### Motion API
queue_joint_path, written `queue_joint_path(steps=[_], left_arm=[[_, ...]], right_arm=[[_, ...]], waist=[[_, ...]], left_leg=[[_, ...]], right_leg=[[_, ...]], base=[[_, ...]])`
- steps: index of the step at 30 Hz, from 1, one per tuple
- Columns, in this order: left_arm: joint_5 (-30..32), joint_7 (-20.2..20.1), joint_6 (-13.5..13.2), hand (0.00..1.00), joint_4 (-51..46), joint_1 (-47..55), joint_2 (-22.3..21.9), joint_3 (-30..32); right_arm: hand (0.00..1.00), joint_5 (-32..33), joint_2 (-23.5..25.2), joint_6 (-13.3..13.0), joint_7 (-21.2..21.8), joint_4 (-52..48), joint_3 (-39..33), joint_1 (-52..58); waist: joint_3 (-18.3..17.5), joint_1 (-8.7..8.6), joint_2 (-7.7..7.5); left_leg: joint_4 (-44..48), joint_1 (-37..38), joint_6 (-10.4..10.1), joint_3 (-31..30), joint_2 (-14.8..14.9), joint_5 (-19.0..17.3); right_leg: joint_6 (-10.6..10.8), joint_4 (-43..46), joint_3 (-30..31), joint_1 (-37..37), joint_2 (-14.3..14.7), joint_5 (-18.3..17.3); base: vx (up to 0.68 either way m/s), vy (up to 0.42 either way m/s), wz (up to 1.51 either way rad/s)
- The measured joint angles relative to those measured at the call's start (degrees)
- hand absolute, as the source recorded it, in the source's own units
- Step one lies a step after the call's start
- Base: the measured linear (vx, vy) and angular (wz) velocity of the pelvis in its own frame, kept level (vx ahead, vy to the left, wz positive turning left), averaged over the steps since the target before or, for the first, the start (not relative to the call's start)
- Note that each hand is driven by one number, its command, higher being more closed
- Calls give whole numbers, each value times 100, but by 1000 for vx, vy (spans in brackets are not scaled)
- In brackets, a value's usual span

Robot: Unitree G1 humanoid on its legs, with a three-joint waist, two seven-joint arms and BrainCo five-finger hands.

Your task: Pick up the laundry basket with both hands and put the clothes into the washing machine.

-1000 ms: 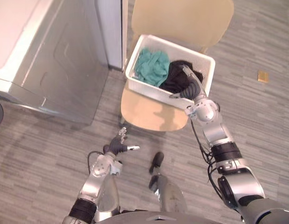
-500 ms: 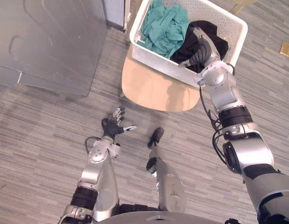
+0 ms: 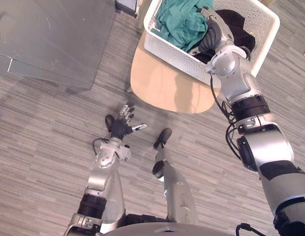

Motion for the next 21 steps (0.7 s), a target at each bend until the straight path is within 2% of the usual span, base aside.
queue_joint_path(steps=[4,7,9,12,14,16,18,19,21], left_arm=[[-109,1,-16,0,-141,0,1,-5],[-161,-1,-35,0,-184,-21,2,-55],[-211,-6,-41,0,-222,-20,11,-176],[-418,-80,-130,0,-524,-10,19,-473],[-543,-150,-230,0,-697,-12,9,-617],[-875,-280,-291,0,-877,4,7,-793],[-1018,-329,-323,0,-902,18,8,-887],[-1210,-434,-351,0,-909,35,4,-1069],[-1293,-499,-376,0,-931,79,-7,-1164]], right_arm=[[0,0,-152,-68,114,174,210,-131],[0,79,-305,-120,336,490,388,-302],[0,513,-529,-134,578,651,582,-341],[0,1053,-913,-302,886,1057,874,-603],[0,1254,-1119,-349,985,1145,905,-618],[0,1870,-1448,-383,1161,1149,903,-642],[0,2131,-1648,-425,1314,1082,886,-672],[0,2330,-1887,-489,1342,1087,824,-676],[0,2369,-1917,-499,1349,1088,682,-674]], waist=[[24,56,-50],[30,86,-63],[30,95,-63],[31,112,-62],[30,124,-61],[30,117,-52],[31,76,-50],[27,82,-43],[27,71,-41]], left_leg=[[-159,-29,-9,-15,5,94],[-341,-127,-62,-66,2,315],[-550,-136,-90,-131,-10,456],[-910,-194,-92,-151,-69,694],[-1158,-246,-74,-160,-108,835],[-1579,-360,-127,-181,-164,1088],[-1824,-400,-138,-199,-182,1248],[-2149,-461,-179,-174,-187,1447],[-2252,-534,-207,-161,-184,1513]], right_leg=[[16,0,-21,-85,25,-12],[19,0,-93,-219,51,-8],[20,-1,-149,-271,83,-8],[55,-3,-169,-447,86,13],[79,-3,-195,-578,87,6],[130,-4,-356,-821,89,-31],[140,-4,-447,-923,102,-39],[178,-5,-556,-1063,130,-75],[153,-5,-622,-1161,139,-81]], base=[[34,-33,2],[32,-53,7],[38,-43,12],[19,-19,9],[-2,0,7],[-2,11,12],[4,57,15],[-5,91,15],[-18,85,10]])
